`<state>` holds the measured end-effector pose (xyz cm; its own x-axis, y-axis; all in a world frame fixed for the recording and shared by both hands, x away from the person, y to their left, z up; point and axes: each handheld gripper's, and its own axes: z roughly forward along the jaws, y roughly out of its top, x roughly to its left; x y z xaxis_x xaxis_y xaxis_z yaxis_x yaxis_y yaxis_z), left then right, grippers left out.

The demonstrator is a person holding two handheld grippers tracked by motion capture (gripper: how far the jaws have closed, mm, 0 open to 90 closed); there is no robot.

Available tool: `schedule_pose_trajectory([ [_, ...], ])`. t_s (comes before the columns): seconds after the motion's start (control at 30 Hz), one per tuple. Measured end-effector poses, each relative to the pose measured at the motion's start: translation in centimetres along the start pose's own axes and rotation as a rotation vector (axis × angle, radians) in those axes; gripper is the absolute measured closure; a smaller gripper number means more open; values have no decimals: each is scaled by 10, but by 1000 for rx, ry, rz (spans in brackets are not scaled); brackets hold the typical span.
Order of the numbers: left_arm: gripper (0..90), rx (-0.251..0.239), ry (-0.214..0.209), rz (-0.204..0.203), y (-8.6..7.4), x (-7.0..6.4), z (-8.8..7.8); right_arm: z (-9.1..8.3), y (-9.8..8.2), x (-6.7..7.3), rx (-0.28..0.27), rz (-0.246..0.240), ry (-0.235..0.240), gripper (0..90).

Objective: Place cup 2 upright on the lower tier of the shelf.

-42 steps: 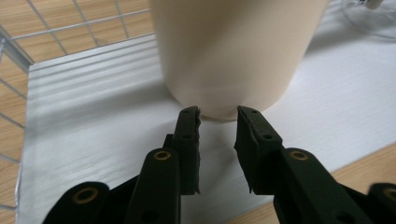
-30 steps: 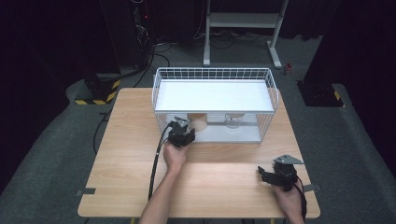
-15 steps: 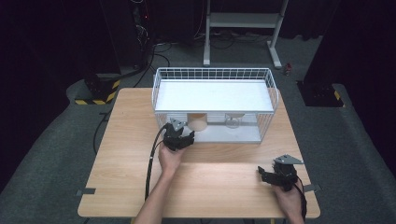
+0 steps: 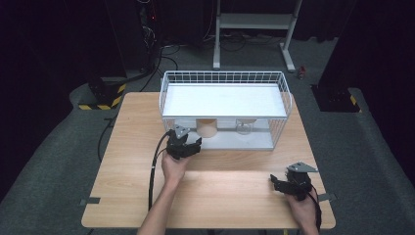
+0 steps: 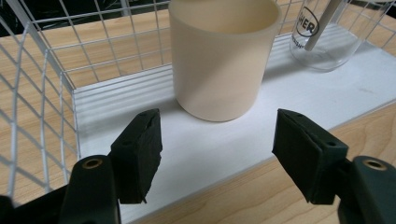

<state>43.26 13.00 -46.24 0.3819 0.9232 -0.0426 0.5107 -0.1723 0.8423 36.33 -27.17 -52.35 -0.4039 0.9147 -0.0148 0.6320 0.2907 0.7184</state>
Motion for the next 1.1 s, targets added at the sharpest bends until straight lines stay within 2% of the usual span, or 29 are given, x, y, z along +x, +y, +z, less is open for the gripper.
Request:
schedule_pose_trajectory([
  [0.3, 317, -14, -18, -5, -1, 3, -10, 0, 0, 0, 0, 0, 0, 225],
  [0.47, 313, -22, -22, -31, -4, 7, -15, 0, 0, 0, 0, 1, 0, 226],
  [0.77, 306, -19, -20, -29, -8, 11, -22, 0, 0, 0, 0, 2, 0, 226],
  [1.1, 290, -21, -29, -57, -12, 15, -29, 0, 0, 0, 0, 3, 0, 226],
])
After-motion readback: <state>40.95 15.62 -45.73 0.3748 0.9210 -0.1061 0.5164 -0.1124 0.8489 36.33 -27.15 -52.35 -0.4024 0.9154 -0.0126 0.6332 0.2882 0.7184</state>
